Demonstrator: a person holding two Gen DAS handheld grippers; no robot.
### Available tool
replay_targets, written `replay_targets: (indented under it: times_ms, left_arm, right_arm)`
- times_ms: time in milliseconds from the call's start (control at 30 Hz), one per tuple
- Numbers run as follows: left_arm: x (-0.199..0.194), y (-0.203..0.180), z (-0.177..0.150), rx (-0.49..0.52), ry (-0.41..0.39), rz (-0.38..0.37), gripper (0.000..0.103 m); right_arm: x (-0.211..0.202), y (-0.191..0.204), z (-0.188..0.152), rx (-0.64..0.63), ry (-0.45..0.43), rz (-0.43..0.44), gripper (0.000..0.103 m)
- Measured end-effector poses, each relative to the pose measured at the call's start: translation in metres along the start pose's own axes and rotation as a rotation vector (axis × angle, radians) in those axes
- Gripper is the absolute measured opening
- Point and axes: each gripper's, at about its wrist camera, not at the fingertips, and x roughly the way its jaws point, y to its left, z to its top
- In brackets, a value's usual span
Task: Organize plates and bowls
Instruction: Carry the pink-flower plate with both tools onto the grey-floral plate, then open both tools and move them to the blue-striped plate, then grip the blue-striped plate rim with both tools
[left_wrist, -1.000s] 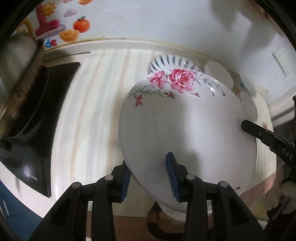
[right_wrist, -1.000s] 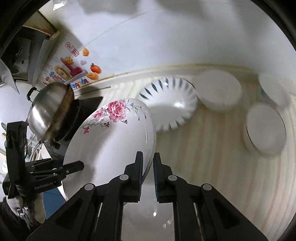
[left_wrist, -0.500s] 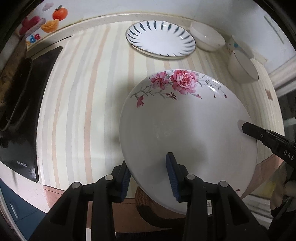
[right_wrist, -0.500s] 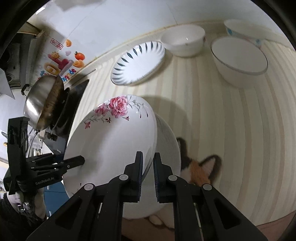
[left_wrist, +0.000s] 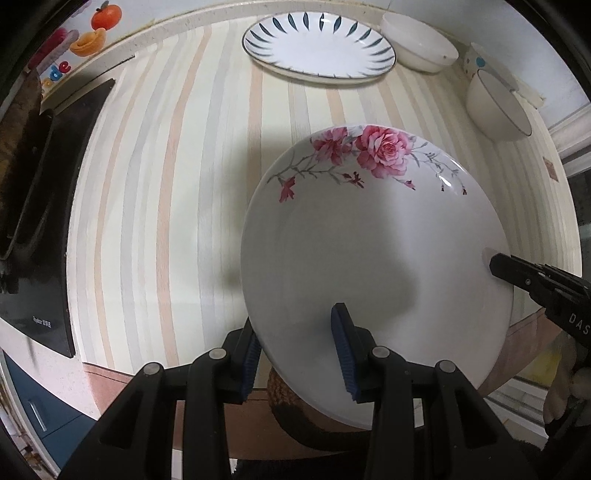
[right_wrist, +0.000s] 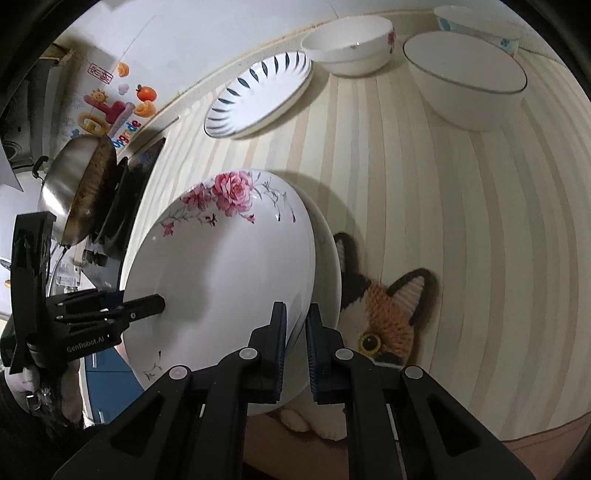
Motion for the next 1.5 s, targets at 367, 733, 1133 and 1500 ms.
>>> replay_targets:
  times_ms: [367,733,1133,1500]
  left_arm:
    - [0.020,-0.002,0.002,0.016,0.042,0.020,0.033]
    - [0.012,-0.005,0.006,0.024,0.034,0.025,0.033]
    - [-0.045,0.044,0.099,-0.118,-0.167,-0.041,0.035]
    - [0.008,0.085,0.240,-0.175,-0.133,-0.053,0.035]
  right_arm:
    - [0.009,-0.001,-0.002,0.041,0.074,-0.012,0.014]
    - [0.002,-0.004,0.002,0.104,0.142,-0.037,0.015]
    - [-0.041,0.015,0.084,0.130,-0.020,0.000,0.036]
    - [0.047,0.005,0.200,0.197,-0.045,-0.077,0.038]
